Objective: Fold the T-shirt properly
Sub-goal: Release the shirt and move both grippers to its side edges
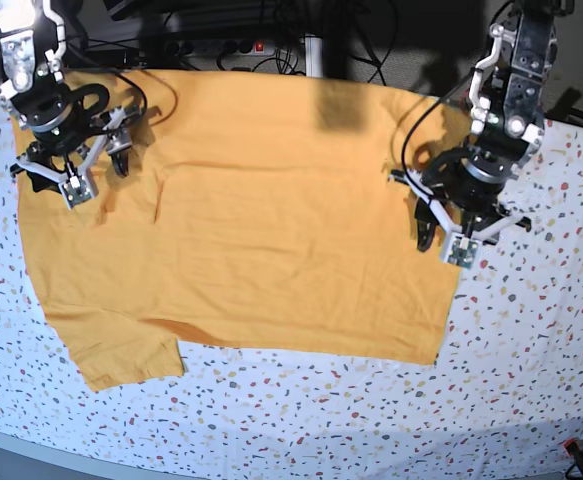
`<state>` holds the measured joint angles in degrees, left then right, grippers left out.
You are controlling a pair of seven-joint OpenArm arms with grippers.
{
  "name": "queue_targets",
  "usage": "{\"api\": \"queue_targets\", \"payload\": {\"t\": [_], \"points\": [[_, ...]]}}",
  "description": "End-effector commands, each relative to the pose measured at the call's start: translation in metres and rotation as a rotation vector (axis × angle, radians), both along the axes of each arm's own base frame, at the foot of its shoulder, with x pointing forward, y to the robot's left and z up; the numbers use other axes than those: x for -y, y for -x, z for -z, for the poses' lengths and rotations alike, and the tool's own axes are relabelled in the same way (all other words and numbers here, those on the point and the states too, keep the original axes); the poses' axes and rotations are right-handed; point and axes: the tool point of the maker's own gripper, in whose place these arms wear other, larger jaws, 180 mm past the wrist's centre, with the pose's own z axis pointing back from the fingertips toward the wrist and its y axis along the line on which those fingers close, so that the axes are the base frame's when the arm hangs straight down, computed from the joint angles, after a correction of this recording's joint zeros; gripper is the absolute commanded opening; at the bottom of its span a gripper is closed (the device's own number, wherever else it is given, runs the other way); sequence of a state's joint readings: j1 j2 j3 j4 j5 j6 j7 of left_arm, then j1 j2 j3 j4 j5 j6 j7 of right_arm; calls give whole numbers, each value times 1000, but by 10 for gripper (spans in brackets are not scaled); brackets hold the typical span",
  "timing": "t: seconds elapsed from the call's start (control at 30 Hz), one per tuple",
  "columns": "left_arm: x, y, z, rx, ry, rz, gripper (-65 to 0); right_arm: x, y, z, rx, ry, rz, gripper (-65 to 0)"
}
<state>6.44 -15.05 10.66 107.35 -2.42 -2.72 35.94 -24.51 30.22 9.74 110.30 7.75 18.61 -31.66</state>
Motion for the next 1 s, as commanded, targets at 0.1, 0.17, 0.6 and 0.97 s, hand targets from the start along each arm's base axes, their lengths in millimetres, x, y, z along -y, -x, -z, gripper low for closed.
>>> {"api": "queue_targets", "payload": {"t": [0.1, 0.17, 0.6, 0.97], "points": [[0, -34, -48, 153, 1, 1, -433, 0, -33, -35, 131, 6, -9, -229], [0, -47, -66, 203, 1, 1, -433, -1, -45, -47, 174, -5, -9, -229], [-1, -103, -179, 481, 0, 0, -433, -27, -116, -134, 460, -172, 4, -229], [-38, -187, -178, 423, -45, -87, -434, -34, -131, -159, 506, -237, -2, -229]]}}
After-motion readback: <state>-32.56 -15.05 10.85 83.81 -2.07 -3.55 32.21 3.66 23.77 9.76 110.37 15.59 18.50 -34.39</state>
